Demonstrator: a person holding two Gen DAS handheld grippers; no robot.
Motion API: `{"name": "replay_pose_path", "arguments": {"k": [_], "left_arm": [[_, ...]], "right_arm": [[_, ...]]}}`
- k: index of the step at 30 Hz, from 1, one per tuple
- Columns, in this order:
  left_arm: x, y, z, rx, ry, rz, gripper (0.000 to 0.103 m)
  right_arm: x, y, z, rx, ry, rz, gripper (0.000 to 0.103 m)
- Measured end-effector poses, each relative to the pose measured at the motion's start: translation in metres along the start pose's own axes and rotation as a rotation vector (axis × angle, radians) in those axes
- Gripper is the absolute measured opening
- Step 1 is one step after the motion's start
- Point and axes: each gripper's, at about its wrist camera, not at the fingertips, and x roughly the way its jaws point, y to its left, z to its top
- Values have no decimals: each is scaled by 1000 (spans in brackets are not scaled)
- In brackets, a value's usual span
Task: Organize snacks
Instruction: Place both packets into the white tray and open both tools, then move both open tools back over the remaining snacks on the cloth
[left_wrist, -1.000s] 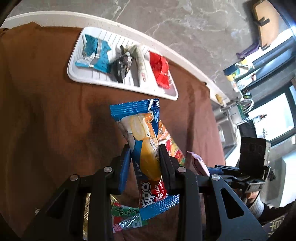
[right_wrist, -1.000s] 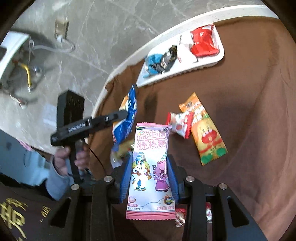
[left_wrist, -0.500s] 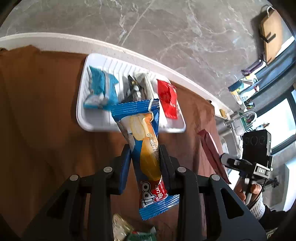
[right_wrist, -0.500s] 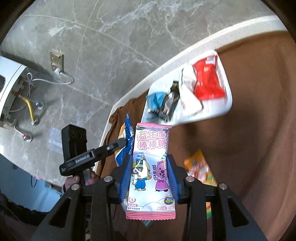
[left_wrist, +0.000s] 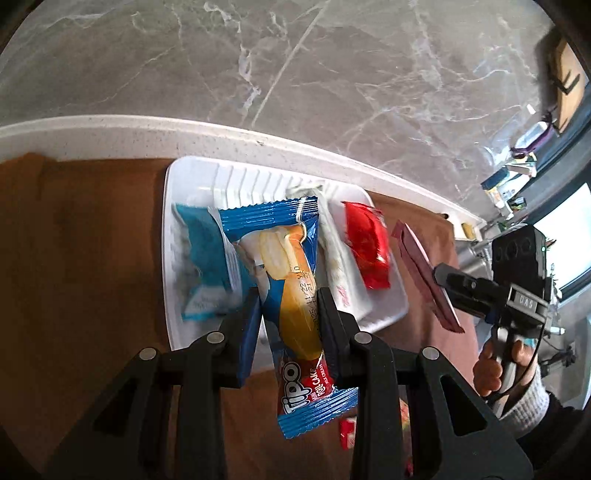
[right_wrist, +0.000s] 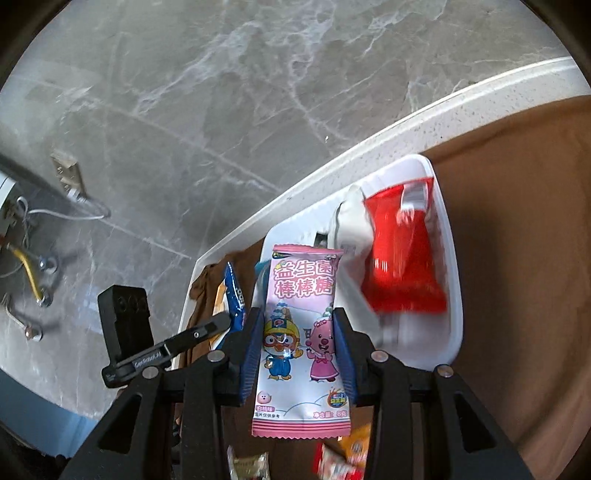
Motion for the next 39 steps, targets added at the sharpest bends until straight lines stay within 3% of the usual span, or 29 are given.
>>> {"name": "replay_pose_path", "arguments": {"k": [8, 14, 18, 21, 26, 32, 39], "left_arm": [[32, 8, 28, 50, 15, 67, 28], [53, 2, 34, 88, 14, 131, 29], [57, -7, 35, 107, 0, 162, 31], [49, -13, 34, 116, -36, 176, 44], [20, -21, 29, 112, -105, 198, 44], [-20, -27, -3, 114, -130, 184, 49], [-59, -28, -81, 188, -49, 187, 49]], "right_arm": [[40, -13, 27, -4, 8, -76, 41], [57, -8, 29, -90, 23, -168, 46], [52, 6, 28, -155, 4, -188, 56], [39, 18, 23, -213, -28, -199, 58], [9, 35, 4, -284, -45, -188, 60], [-16, 57, -41, -401, -6, -220, 63], [-20, 56, -110, -536, 131, -293, 63]]}}
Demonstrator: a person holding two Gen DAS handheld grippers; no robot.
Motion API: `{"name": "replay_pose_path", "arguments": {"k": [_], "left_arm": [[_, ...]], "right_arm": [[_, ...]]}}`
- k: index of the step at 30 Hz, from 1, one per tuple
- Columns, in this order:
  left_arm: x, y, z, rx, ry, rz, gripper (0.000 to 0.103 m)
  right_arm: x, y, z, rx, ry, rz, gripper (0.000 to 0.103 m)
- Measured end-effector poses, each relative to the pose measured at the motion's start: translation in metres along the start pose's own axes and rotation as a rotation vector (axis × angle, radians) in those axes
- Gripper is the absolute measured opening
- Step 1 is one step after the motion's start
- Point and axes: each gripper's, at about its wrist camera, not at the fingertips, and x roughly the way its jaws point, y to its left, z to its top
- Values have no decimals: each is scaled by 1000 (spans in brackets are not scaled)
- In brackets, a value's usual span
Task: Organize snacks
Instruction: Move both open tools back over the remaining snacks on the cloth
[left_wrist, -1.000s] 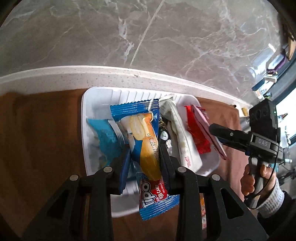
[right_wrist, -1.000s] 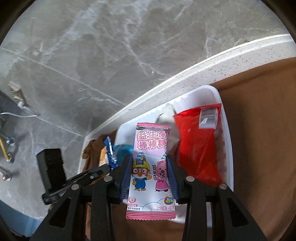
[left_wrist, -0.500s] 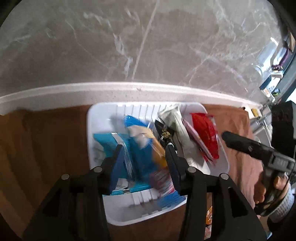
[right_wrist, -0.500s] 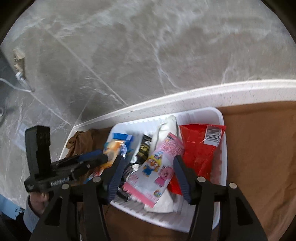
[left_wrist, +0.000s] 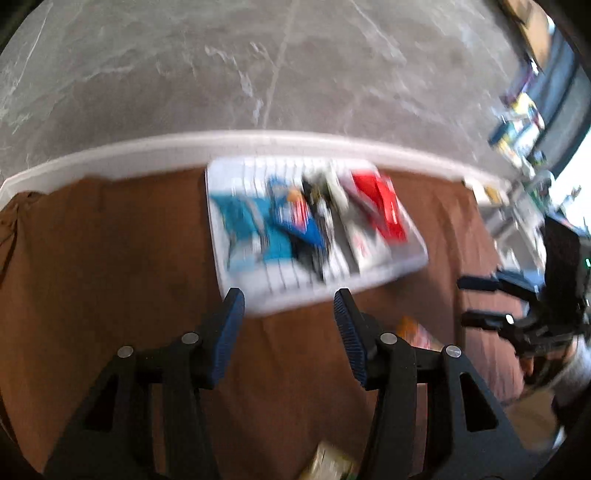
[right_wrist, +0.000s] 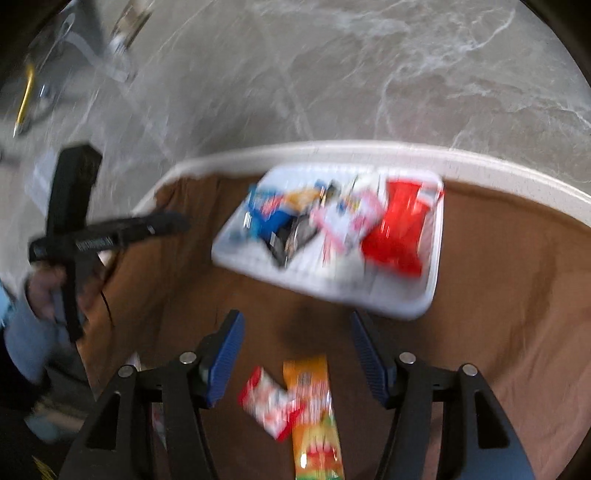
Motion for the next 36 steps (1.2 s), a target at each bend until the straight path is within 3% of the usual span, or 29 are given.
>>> {"name": "replay_pose_path", "arguments": {"k": [7, 13, 20, 36], "left_arm": [[-17, -22, -93, 160, 157, -21, 49], [-17, -43, -149, 306, 264, -21, 49], [-10, -50, -164, 358, 314, -35, 49], [7, -52, -164, 425, 368, -5, 49]], "right_arm": [[8, 11, -56, -76, 114, -55, 63], [12, 16, -74, -115, 141, -89, 63], [17, 16, -76, -137, 148, -104, 63], [34, 20, -81, -265, 199, -192, 63]]}}
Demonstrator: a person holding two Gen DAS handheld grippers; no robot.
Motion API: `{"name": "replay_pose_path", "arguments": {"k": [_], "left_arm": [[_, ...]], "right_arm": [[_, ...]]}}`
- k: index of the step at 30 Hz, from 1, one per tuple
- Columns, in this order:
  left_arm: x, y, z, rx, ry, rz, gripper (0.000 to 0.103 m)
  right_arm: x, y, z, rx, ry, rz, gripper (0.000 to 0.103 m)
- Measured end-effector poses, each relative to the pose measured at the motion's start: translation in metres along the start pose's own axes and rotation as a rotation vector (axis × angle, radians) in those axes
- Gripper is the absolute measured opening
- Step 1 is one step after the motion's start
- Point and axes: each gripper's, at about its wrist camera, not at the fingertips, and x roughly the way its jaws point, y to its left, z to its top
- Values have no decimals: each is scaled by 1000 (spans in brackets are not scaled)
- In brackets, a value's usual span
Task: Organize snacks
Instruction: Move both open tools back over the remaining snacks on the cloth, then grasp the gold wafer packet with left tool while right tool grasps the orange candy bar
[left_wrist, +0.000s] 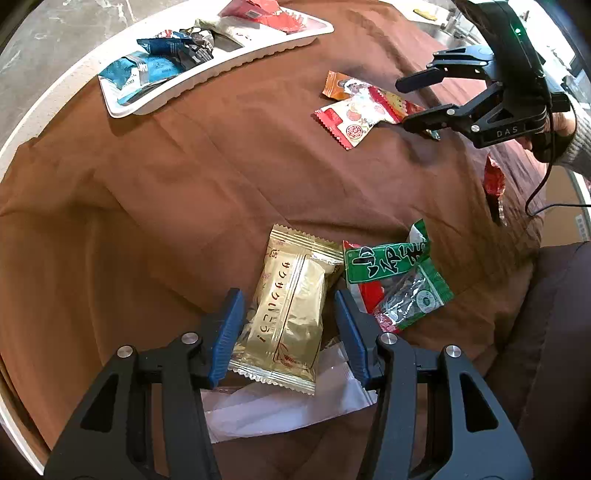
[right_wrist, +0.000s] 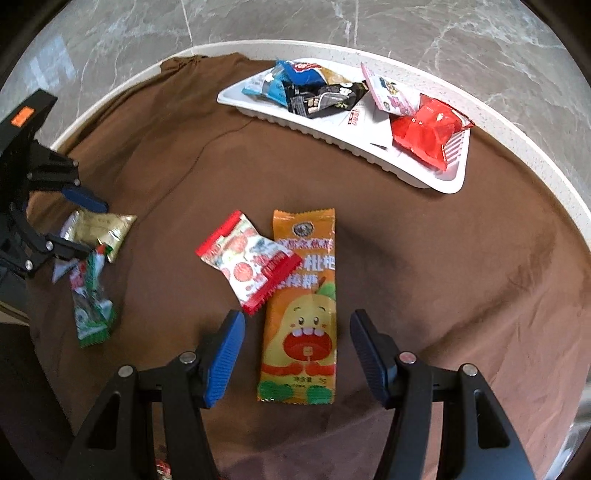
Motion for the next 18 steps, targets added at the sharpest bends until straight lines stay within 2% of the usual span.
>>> {"name": "replay_pose_path", "arguments": {"k": [10, 13, 15, 18], "left_arm": [[6, 0, 7, 8, 10, 2, 49], [11, 0, 14, 7, 8, -2, 49], [17, -5, 18, 4, 2, -7, 49], [14, -6, 17, 12, -6, -26, 49]], "right_arm": [[7, -2, 4, -43, 5, -9, 61], [9, -5, 9, -49, 5, 0, 53], [8, -7, 10, -53, 6, 4, 43], [7, -10, 9, -48, 9, 10, 40]]}}
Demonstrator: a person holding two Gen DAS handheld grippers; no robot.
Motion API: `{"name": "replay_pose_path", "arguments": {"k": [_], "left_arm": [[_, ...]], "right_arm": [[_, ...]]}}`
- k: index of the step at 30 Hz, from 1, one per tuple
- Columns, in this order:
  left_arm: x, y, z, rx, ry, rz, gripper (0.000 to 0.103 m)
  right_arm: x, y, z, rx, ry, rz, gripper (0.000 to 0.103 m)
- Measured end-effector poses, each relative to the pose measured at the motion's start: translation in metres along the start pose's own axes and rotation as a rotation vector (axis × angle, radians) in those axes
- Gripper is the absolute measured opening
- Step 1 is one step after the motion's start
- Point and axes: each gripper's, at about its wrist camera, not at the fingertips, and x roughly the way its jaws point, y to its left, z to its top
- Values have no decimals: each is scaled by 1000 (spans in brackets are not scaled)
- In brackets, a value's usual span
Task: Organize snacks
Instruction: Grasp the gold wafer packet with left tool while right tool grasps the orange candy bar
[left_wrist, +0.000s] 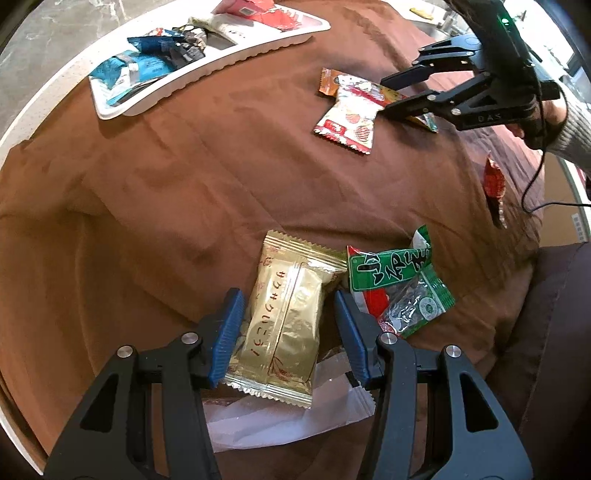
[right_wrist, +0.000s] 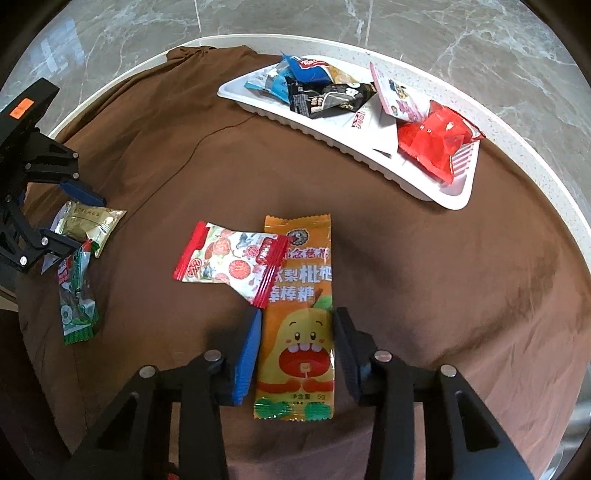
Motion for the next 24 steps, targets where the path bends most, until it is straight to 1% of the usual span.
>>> {"name": "replay_pose_path", "arguments": {"k": [2, 3, 4, 5, 10, 16, 20, 24], "left_arm": [[-1, 0, 0, 1, -5, -23, 47], [-2, 0, 1, 2, -12, -30, 44], [-3, 1, 2, 1, -16, -48, 36], [-4, 1, 2, -3, -21, -66, 35], [-5, 6, -1, -41, -30, -82, 32], [-10, 18, -5, -73, -51, -107, 31], [-18, 23, -5, -106, -86, -121, 31], [-27, 31, -3, -166, -122, -157, 31]], "right_arm": [[-1, -3, -1, 21, -2, 16, 38], [-2, -6, -1, 38, -8, 24, 37], [-3, -9, -1, 59, -10, 33, 36], [-4, -13, -3, 82, -14, 48, 36], [-12, -32, -10, 193, -43, 95, 36], [-23, -44, -21, 290, -79, 146, 36], [-29, -49, -28, 345, -102, 183, 36], [-34, -51, -30, 397, -129, 220, 36]]}}
